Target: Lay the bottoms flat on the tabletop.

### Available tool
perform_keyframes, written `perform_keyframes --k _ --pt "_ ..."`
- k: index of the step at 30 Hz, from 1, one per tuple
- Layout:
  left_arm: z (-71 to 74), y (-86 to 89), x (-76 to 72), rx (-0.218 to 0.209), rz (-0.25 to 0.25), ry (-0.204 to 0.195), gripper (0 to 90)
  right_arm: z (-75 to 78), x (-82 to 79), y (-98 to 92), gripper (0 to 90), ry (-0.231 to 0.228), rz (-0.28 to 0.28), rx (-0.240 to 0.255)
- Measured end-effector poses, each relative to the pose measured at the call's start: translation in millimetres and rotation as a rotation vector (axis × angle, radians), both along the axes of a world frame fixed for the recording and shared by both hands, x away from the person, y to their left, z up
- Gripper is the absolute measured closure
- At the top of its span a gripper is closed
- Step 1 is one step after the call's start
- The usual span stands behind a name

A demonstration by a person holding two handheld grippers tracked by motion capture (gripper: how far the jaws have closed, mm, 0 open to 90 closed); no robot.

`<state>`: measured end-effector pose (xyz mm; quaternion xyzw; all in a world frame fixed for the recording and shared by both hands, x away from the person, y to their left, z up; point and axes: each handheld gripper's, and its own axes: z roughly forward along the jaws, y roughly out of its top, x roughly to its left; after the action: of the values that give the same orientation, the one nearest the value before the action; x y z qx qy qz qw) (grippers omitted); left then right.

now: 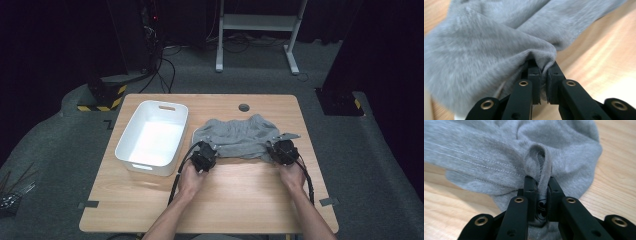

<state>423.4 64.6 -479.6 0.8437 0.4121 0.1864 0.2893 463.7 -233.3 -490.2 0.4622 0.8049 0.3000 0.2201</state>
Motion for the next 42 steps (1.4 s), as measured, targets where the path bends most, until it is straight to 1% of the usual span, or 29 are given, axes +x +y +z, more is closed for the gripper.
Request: perform_keyframes --k 2,4,5,8,9,11,13,14,15,16,17,19,20,21,22,23,24,25,26,28,30,32,34,36,39,42 --pt "9.9 9.2 -9.3 -0.040 -0.019 0.011 84.0 6.7 -7.4 -2.4 81.6 -0.019 0.011 0.009" --pt "17.7 19.5 -20.1 -0.076 -0.034 0.021 84.0 13.4 -18.7 -5.8 81.7 -0.040 0.026 0.020" --pt "20.2 24.7 -25.3 -0.098 -0.040 0.037 84.0 16.0 -25.2 -7.7 81.6 -0.052 0.037 0.020" --pt "23.2 40.1 -41.0 -0.139 -0.054 0.076 83.9 22.1 -48.9 -13.9 81.6 -0.070 0.060 0.026" --pt "22.3 44.6 -45.2 -0.140 -0.061 0.092 83.9 23.6 -56.8 -16.2 81.6 -0.072 0.063 0.025" --pt "16.8 50.3 -54.9 -0.142 -0.066 0.111 83.7 23.1 -72.8 -20.2 81.6 -0.067 0.072 0.050" --pt "7.0 52.1 -62.4 -0.123 -0.066 0.125 83.3 16.7 -87.4 -20.7 81.4 -0.057 0.089 0.049" --pt "2.3 52.4 -64.9 -0.119 -0.064 0.134 82.8 11.8 -93.4 -19.9 81.0 -0.048 0.097 0.046" --pt "-1.2 52.7 -66.7 -0.120 -0.058 0.130 82.0 6.2 -98.3 -18.6 79.5 -0.042 0.107 0.036" --pt "-3.3 53.0 -67.9 -0.118 -0.050 0.127 80.0 0.7 -102.0 -17.3 75.8 -0.043 0.111 0.019" --pt "-4.5 52.3 -69.1 -0.125 -0.033 0.120 75.5 -4.4 -104.5 -16.7 71.6 -0.041 0.112 0.012" --pt "-3.6 51.4 -70.8 -0.114 -0.012 0.093 63.8 -11.6 -108.2 -17.4 63.4 -0.030 0.115 0.036" --pt "-2.0 51.3 -71.7 -0.107 -0.003 0.079 59.9 -13.0 -110.7 -17.8 59.2 -0.032 0.118 0.050" --pt "-0.4 51.5 -72.6 -0.106 0.007 0.061 56.5 -12.8 -113.4 -18.2 56.2 -0.043 0.121 0.057" --pt "1.3 52.1 -73.1 -0.110 0.014 0.048 55.3 -11.0 -116.4 -18.8 54.6 -0.057 0.121 0.071" --pt "2.7 52.7 -73.5 -0.116 0.016 0.037 56.4 -8.3 -119.0 -19.7 54.8 -0.071 0.123 0.084" --pt "3.7 53.1 -74.1 -0.121 0.011 0.030 60.3 -5.3 -121.3 -20.8 57.6 -0.083 0.126 0.097" --pt "4.3 53.5 -74.7 -0.124 0.007 0.026 64.4 -2.6 -123.4 -21.8 63.2 -0.091 0.131 0.108" --pt "4.5 53.8 -75.3 -0.126 0.008 0.026 68.1 -0.7 -125.1 -22.3 70.7 -0.098 0.134 0.109" --pt "5.2 55.7 -77.5 -0.124 0.014 0.016 73.1 -0.3 -126.7 -23.0 79.9 -0.096 0.144 0.097" --pt "6.8 59.9 -80.2 -0.122 0.025 0.008 77.4 -3.3 -128.1 -25.2 86.0 -0.097 0.144 0.075" --pt "8.8 65.9 -83.6 -0.113 0.041 -0.001 79.8 -6.8 -129.8 -28.8 88.3 -0.090 0.137 0.068" --pt "9.7 71.6 -86.7 -0.101 0.055 -0.004 81.3 -9.6 -132.2 -32.0 88.7 -0.081 0.128 0.056" --pt "9.4 76.8 -89.5 -0.080 0.065 -0.005 81.9 -11.3 -134.1 -34.7 88.8 -0.074 0.118 0.056" --pt "7.7 84.6 -92.5 -0.083 0.087 0.002 82.5 -10.2 -135.6 -39.4 88.8 -0.084 0.105 0.062" --pt "9.4 90.1 -95.5 -0.098 0.107 -0.011 82.5 -6.6 -137.3 -42.7 88.4 -0.102 0.090 0.072"
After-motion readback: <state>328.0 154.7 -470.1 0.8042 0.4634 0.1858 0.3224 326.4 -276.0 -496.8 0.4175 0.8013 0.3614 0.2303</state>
